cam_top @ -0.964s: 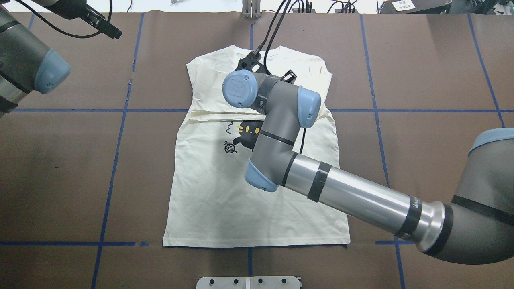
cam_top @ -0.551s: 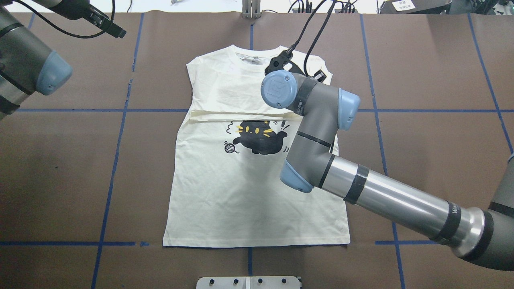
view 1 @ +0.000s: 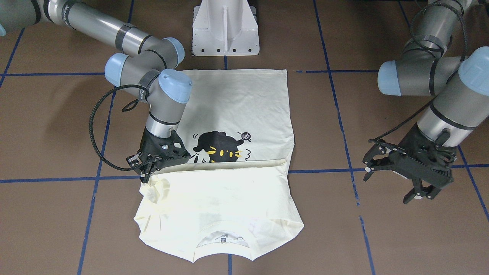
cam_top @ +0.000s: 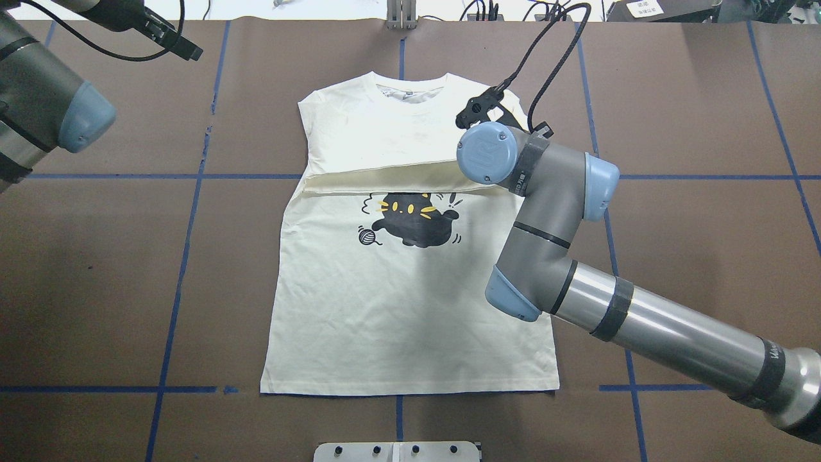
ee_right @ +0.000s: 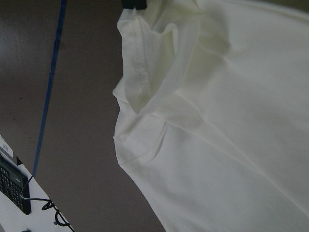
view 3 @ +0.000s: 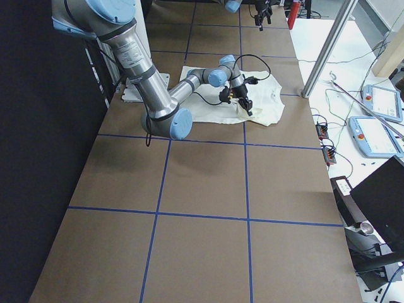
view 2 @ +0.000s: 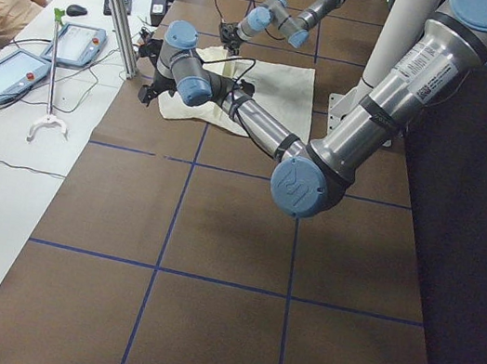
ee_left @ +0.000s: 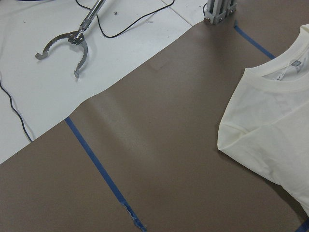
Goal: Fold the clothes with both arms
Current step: 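Withdraw the right gripper from the shirt toward the table edge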
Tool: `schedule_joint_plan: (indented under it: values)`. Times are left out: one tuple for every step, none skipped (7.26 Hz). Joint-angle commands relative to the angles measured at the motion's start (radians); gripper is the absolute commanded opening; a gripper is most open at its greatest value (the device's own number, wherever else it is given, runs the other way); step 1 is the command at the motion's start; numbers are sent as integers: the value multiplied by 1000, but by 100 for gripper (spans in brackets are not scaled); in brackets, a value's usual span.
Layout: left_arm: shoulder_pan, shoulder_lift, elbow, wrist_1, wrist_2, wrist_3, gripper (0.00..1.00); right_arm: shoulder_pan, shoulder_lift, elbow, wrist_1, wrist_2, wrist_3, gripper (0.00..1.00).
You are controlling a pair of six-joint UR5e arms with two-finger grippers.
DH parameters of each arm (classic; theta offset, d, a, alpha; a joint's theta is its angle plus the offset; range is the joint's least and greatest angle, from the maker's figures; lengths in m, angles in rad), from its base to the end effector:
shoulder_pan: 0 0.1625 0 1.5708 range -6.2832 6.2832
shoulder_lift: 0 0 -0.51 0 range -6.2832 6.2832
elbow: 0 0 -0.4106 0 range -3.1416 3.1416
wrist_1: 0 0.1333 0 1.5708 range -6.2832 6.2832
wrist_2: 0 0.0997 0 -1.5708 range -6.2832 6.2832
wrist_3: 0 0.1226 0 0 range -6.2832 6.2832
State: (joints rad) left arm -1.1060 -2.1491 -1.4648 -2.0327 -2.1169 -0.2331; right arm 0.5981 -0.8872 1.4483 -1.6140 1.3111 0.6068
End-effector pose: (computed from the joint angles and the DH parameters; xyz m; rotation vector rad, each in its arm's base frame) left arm 0.2909 -0.7356 0.3849 0.6874 0.7918 0.4651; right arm -0.5808 -0.5951 0.3930 0.5447 -0.1876 -0.2885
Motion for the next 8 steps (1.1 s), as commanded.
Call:
schedule_joint_plan:
  values:
    - [0, 0, 0, -1, 0, 0, 100, -6, -16, 14, 2, 2, 95, 31]
    - [0, 0, 0, -1, 0, 0, 100, -14, -15, 15, 3, 13, 152, 92]
    - [0, 0, 0, -1, 0, 0, 100, -17, -7, 15, 3, 46, 244, 99]
    - [0, 0, 0, -1, 0, 0, 100, -15, -6, 49, 3, 130, 289, 99]
    - [0, 0, 0, -1, 0, -2, 100, 30, -6, 99, 3, 231, 297, 100]
    - [2, -2, -11, -1, 0, -73, 100, 90, -9, 157, 5, 369, 300, 100]
    - [38, 2, -52, 2, 5, -201, 100, 115, -21, 217, 5, 445, 342, 100]
    - [113, 74, -142, 2, 15, -318, 100, 114, -77, 298, 17, 454, 426, 100]
